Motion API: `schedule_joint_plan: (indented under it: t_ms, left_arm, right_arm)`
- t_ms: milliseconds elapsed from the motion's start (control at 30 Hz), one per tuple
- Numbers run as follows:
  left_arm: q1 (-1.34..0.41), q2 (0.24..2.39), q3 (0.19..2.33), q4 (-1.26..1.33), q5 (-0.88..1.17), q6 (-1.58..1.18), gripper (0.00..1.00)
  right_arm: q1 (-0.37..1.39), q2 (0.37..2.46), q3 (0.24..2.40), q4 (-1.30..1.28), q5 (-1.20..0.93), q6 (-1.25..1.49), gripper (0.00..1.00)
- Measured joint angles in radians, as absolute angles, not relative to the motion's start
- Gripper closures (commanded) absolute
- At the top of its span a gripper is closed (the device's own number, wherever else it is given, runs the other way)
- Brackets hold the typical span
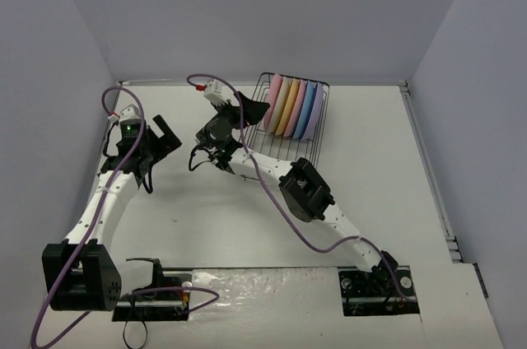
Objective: Load the plates into the dish rack
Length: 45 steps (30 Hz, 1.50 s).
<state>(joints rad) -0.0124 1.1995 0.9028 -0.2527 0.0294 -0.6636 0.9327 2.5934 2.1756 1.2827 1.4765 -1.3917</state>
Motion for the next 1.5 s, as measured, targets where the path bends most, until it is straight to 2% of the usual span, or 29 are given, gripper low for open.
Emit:
schedule_joint_plan:
  t_ms: [333, 533, 733, 800, 867, 933, 1000, 1133, 1233, 1400, 1500]
  left_arm:
    - [-0.012, 1.200, 0.903, -0.252, 0.038, -0.661, 0.03]
    - [-0.012, 1.204, 0.903, -0.249, 0.044, -0.660, 0.03]
    - [-0.012, 1.234, 0.903, -0.239, 0.053, -0.657, 0.03]
    - [-0.012, 1.249, 0.904, -0.236, 0.058, -0.656, 0.03]
    - [-0.012, 1.263, 0.906, -0.236, 0.063, -0.654, 0.03]
    - [-0.012, 1.274, 0.907, -0.235, 0.064, -0.652, 0.03]
    - [-0.012, 1.279, 0.907, -0.236, 0.064, -0.648, 0.03]
    - [-0.012, 1.279, 0.911, -0.238, 0.066, -0.637, 0.03]
    - [-0.012, 1.279, 0.918, -0.237, 0.076, -0.631, 0.03]
    - [-0.012, 1.279, 0.926, -0.235, 0.090, -0.615, 0.03]
    - [-0.012, 1.278, 0.926, -0.234, 0.105, -0.596, 0.03]
  right_arm:
    - [0.927, 2.612, 2.351, 1.284, 1.477, -1.417, 0.00]
    - [0.828, 2.585, 2.324, 1.252, 1.477, -1.513, 0.00]
    - [0.734, 2.479, 2.220, 0.964, 1.475, -1.455, 0.00]
    - [0.722, 2.466, 2.292, 0.683, 1.429, -1.301, 0.00]
    - [0.720, 2.447, 2.396, 0.358, 1.226, -1.070, 0.00]
    - [0.704, 2.353, 2.382, 0.125, 0.869, -0.837, 0.00]
    - [0.685, 2.248, 2.355, -0.025, 0.596, -0.673, 0.00]
    - [0.568, 1.986, 2.158, -0.102, 0.133, -0.351, 0.00]
    - [0.472, 1.893, 2.103, -0.124, 0.000, -0.153, 0.00]
    - [0.448, 1.853, 1.972, -0.134, -0.061, 0.077, 0.00]
    - [0.469, 1.877, 1.918, -0.175, -0.087, 0.174, 0.08]
